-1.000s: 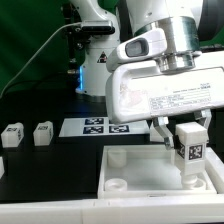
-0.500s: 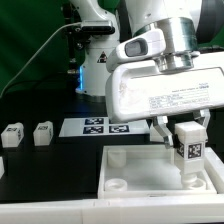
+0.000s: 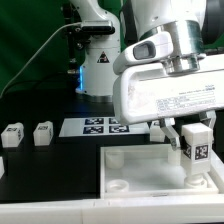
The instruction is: Assemble one leg
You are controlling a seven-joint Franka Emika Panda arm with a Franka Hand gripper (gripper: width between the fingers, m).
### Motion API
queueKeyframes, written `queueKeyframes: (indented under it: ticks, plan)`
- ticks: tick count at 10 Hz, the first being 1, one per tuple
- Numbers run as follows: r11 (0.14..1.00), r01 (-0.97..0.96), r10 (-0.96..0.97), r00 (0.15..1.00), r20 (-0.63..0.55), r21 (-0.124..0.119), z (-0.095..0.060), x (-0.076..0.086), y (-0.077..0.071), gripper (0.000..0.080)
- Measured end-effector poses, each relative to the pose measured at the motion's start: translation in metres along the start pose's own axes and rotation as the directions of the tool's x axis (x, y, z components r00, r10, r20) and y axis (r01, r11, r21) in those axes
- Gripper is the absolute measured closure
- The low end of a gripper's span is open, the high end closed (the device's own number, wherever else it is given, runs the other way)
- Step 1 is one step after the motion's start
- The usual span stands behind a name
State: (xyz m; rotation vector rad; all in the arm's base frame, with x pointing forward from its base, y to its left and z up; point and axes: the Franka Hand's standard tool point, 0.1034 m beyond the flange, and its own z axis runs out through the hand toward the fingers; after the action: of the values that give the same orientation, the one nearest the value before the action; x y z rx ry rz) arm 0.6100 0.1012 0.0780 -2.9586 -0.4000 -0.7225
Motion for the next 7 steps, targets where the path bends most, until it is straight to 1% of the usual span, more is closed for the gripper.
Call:
queueKeyframes:
  ticks: [2,4,7]
  plan:
    - [1.000,-0.001,0.001,1.000,0.004,0.001,0.0053,-0.0038,-0.0006,0.0508]
    - [1.000,0.004,-0.004,1.000,0.008,0.006,0.0087,-0.0070,-0.0062,0.0508]
    - [1.000,0.007,-0.007,1.000,0.009,0.007,0.0095,-0.0077,-0.0081,0.0508]
